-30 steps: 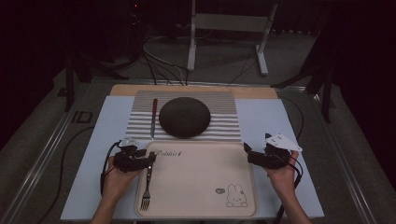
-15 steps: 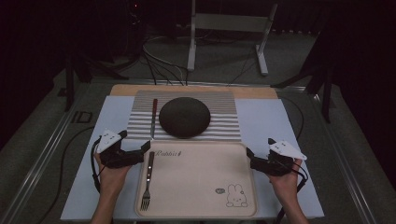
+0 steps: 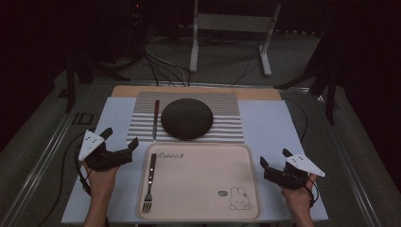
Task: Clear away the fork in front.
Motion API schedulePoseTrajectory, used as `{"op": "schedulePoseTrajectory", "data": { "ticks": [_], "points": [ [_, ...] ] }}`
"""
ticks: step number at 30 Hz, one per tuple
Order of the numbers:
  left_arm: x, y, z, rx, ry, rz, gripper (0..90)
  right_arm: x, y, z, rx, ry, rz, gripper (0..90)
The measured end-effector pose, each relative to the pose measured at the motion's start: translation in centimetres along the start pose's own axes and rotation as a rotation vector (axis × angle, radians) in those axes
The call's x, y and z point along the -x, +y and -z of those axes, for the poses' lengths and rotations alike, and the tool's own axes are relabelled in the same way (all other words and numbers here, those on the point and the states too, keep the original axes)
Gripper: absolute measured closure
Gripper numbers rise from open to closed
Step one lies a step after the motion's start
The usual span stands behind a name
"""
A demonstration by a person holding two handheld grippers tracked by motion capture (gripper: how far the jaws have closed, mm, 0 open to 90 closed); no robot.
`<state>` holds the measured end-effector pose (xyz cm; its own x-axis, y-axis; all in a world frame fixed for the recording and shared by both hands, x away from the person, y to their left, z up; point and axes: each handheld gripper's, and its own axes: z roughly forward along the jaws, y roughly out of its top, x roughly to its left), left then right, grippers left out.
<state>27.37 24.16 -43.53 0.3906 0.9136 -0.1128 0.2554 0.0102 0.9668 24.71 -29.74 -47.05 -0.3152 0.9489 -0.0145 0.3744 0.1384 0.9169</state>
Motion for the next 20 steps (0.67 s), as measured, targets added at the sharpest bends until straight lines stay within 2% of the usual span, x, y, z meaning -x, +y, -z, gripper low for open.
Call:
{"op": "schedulePoseTrajectory", "data": {
  "ticks": [7, 13, 20],
  "points": [
    [-0.1, -0.17, 0.25, 0.005, 0.002, -0.007, 0.1, 0.29, -0.49, 1.01, 0.02, 0.003, -0.002, 11.3],
    [-0.08, -0.29, 0.3, 0.002, 0.01, -0.016, 0.1, 0.72, -0.66, 0.99, 0.021, -0.007, -0.021, 11.2],
    [-0.29, -0.43, 0.36, 0.0, 0.024, -0.012, 0.1, 0.47, -0.81, 0.87, 0.02, -0.007, -0.009, 11.3]
  ]
}}
